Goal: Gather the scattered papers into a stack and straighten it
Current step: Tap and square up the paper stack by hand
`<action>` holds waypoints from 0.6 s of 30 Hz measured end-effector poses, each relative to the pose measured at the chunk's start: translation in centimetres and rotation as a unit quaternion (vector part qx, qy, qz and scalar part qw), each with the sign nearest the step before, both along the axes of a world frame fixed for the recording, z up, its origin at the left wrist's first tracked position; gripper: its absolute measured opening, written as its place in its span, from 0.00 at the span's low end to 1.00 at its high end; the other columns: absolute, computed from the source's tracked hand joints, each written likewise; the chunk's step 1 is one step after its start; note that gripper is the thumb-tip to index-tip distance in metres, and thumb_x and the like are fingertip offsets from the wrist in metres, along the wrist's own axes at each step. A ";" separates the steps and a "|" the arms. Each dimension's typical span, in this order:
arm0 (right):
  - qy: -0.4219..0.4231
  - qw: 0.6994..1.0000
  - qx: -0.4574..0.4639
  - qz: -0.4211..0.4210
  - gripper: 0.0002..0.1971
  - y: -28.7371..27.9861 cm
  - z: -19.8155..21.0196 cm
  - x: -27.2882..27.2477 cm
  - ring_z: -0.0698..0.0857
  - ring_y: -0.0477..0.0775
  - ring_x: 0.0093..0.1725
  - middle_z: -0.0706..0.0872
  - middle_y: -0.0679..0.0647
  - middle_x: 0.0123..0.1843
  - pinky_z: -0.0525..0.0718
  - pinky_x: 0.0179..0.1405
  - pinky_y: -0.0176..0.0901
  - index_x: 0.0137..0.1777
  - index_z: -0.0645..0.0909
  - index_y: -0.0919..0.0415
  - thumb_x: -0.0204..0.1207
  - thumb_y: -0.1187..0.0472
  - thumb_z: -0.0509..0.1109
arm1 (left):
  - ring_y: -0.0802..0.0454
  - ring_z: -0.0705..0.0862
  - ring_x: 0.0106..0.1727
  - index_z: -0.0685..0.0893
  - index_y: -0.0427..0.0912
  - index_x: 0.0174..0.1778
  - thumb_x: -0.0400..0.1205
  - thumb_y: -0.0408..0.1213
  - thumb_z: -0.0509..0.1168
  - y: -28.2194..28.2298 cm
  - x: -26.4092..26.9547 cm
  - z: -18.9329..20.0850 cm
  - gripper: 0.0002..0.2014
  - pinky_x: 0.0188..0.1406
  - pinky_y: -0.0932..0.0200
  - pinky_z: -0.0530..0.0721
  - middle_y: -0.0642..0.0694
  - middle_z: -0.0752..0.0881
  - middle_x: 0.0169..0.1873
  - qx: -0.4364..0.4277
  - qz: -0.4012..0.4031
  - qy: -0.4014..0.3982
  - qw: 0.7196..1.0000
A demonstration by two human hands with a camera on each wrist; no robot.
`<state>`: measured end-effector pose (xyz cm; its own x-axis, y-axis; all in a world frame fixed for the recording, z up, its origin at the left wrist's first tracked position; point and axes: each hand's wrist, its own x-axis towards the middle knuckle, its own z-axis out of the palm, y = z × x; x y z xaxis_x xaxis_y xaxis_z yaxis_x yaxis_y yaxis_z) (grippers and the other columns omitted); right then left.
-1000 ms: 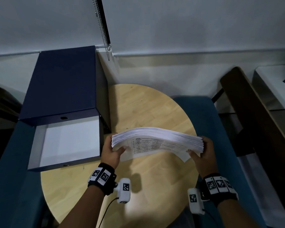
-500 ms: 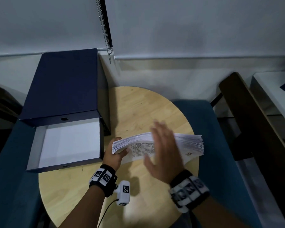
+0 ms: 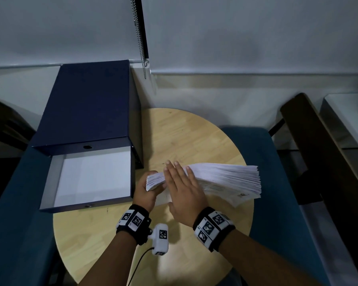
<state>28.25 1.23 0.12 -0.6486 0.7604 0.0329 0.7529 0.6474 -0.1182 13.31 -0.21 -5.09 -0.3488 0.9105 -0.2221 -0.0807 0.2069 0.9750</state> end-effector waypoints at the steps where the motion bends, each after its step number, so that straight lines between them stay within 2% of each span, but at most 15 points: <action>1: 0.002 1.000 -0.006 -0.008 0.45 0.1 0.1 0.4 0.47 0.59 0.88 0.45 0.58 0.89 0.50 0.85 0.62 0.86 0.48 0.63 0.73 0.54 0.67 | 0.65 0.86 0.38 0.82 0.43 0.45 0.71 0.15 0.73 0.1 0.1 0.0 0.17 0.42 0.71 0.83 0.47 0.87 0.40 0.003 -0.001 -0.006 1.000; 4: 0.018 0.998 -0.029 -0.060 0.45 0.7 0.4 1.8 0.48 0.59 0.88 0.46 0.58 0.89 0.50 0.85 0.62 0.86 0.48 0.63 0.73 0.54 0.67 | 0.63 0.86 0.38 0.83 0.40 0.44 0.68 0.22 0.75 0.1 0.0 -0.2 0.14 0.41 0.71 0.82 0.50 0.88 0.38 0.001 0.000 -0.009 1.000; 8: 0.025 0.994 -0.028 -0.105 0.46 1.3 0.6 3.8 0.49 0.58 0.87 0.48 0.58 0.89 0.50 0.85 0.62 0.86 0.49 0.62 0.72 0.54 0.67 | 0.62 0.86 0.37 0.83 0.43 0.41 0.69 0.24 0.76 0.0 0.0 -0.5 0.12 0.41 0.68 0.82 0.55 0.90 0.34 -0.012 0.001 -0.011 1.000; 12: -0.006 0.991 -0.017 -0.134 0.45 2.2 0.6 5.6 0.54 0.59 0.87 0.52 0.58 0.88 0.53 0.84 0.64 0.85 0.53 0.64 0.69 0.54 0.67 | 0.64 0.85 0.36 0.83 0.44 0.42 0.73 0.19 0.74 0.1 0.1 -0.6 0.14 0.43 0.61 0.81 0.54 0.89 0.35 -0.032 0.011 -0.002 0.999; 15: -0.037 0.989 -0.013 -0.142 0.44 3.0 0.5 7.0 0.59 0.61 0.85 0.57 0.59 0.87 0.51 0.83 0.63 0.84 0.58 0.65 0.69 0.53 0.69 | 0.60 0.85 0.38 0.82 0.45 0.43 0.73 0.18 0.73 0.2 0.2 -0.3 0.16 0.42 0.63 0.82 0.49 0.88 0.39 -0.039 0.010 -0.001 0.999; 18: 0.011 0.990 0.003 -0.138 0.44 3.2 1.4 6.8 0.53 0.61 0.87 0.53 0.60 0.88 0.53 0.84 0.65 0.85 0.54 0.64 0.71 0.54 0.67 | 0.53 0.85 0.42 0.82 0.46 0.45 0.71 0.20 0.76 0.3 0.2 -0.5 0.17 0.45 0.59 0.82 0.48 0.87 0.41 -0.045 0.007 -0.006 0.999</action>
<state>35.08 4.45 1.47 -0.4155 0.9082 0.0500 0.8986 0.4184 -0.1324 13.51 0.09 -5.60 -0.3583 0.8816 -0.3073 -0.0962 0.2926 0.9514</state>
